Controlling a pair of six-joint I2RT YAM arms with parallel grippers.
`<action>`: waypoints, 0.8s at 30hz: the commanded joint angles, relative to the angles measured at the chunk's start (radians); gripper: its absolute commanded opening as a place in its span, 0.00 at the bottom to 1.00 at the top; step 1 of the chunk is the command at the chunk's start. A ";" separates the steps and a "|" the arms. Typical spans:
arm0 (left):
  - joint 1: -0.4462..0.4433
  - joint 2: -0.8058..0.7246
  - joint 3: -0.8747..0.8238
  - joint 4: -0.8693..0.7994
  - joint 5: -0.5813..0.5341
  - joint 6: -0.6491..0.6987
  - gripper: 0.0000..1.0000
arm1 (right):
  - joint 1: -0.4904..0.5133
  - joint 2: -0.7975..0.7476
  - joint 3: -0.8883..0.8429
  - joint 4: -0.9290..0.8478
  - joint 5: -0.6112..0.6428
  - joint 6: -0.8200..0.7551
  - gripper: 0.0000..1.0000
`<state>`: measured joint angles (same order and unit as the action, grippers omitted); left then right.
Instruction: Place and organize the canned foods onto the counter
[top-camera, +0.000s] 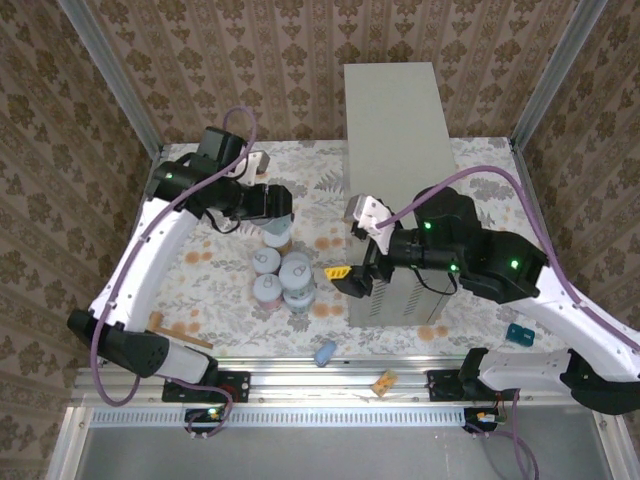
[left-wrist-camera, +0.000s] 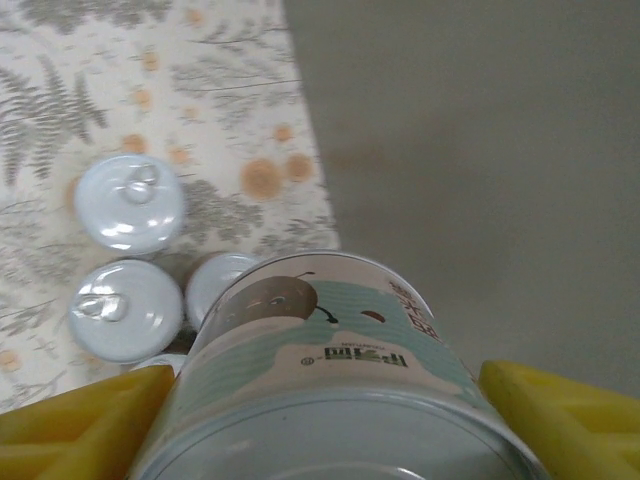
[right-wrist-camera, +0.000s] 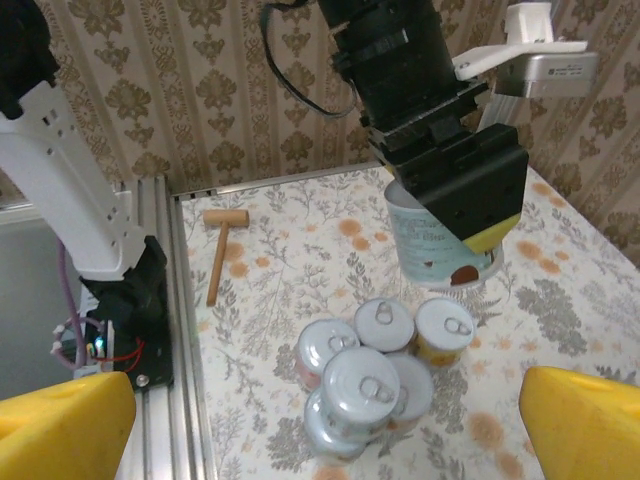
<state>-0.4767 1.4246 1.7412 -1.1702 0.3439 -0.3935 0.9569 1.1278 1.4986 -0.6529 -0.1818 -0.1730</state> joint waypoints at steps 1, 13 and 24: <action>-0.005 -0.069 0.047 -0.014 0.193 0.059 0.42 | 0.025 0.039 -0.007 0.080 0.053 -0.062 1.00; -0.056 -0.154 0.024 -0.014 0.394 0.100 0.40 | 0.063 0.126 0.015 0.149 0.146 -0.122 1.00; -0.104 -0.199 0.022 -0.004 0.420 0.093 0.40 | 0.085 0.211 0.046 0.184 0.226 -0.121 1.00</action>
<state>-0.5709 1.2575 1.7481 -1.1904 0.7078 -0.3168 1.0317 1.3323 1.5112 -0.5140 0.0013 -0.2863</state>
